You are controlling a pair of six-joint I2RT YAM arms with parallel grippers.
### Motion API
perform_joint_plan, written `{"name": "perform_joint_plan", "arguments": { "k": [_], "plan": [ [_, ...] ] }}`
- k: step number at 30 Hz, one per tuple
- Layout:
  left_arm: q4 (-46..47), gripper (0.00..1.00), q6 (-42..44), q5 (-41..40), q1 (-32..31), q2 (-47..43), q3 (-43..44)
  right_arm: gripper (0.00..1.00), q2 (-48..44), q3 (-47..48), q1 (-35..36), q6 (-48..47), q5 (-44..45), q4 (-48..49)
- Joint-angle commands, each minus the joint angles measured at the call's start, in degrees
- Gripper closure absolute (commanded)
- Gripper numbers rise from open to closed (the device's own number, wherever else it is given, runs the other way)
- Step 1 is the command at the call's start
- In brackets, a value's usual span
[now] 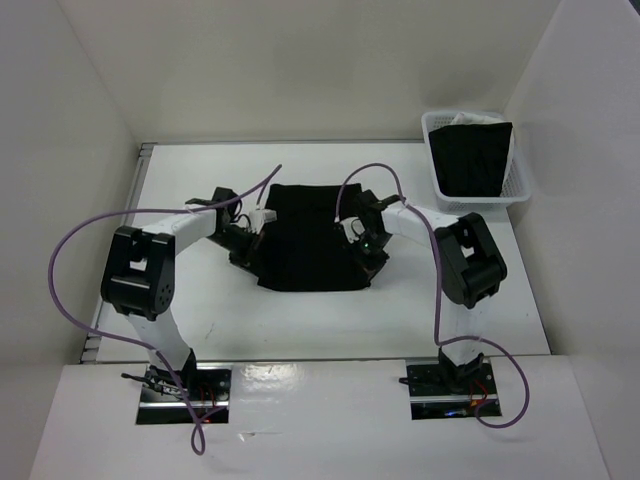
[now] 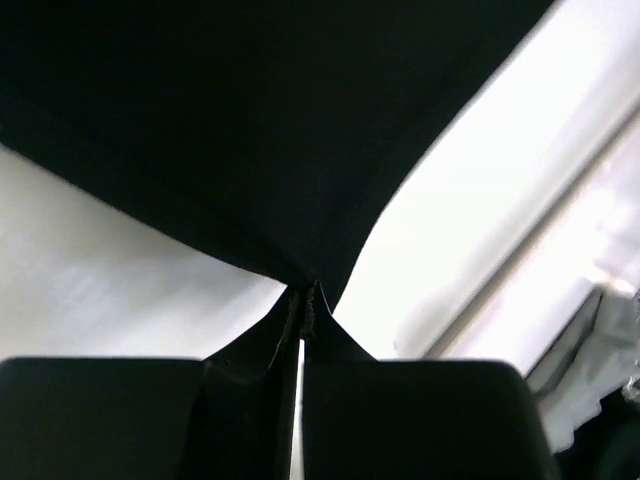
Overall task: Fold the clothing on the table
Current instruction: Fold the skirt
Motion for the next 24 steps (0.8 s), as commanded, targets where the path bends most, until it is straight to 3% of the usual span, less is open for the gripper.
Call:
{"name": "perform_joint_plan", "arguments": {
  "k": [1,8,14,24],
  "plan": [
    [-6.8,1.00,8.5,6.7,0.4,-5.7,1.7,1.00,-5.9,1.3,4.5,-4.0,-2.1,-5.4],
    [-11.2,1.00,14.2,9.7,-1.2,-13.7,0.4,1.00,-13.7,0.3,9.0,-6.5,-3.9,-7.4],
    [-10.7,1.00,12.6,8.9,-1.2,-21.4,-0.2,1.00,-20.2,0.4,10.9,-6.0,-2.5,-7.4],
    [-7.8,1.00,9.0,6.5,0.6,-27.5,1.1,1.00,-23.3,4.1,10.1,-5.4,2.0,-6.7]
  ]
}}
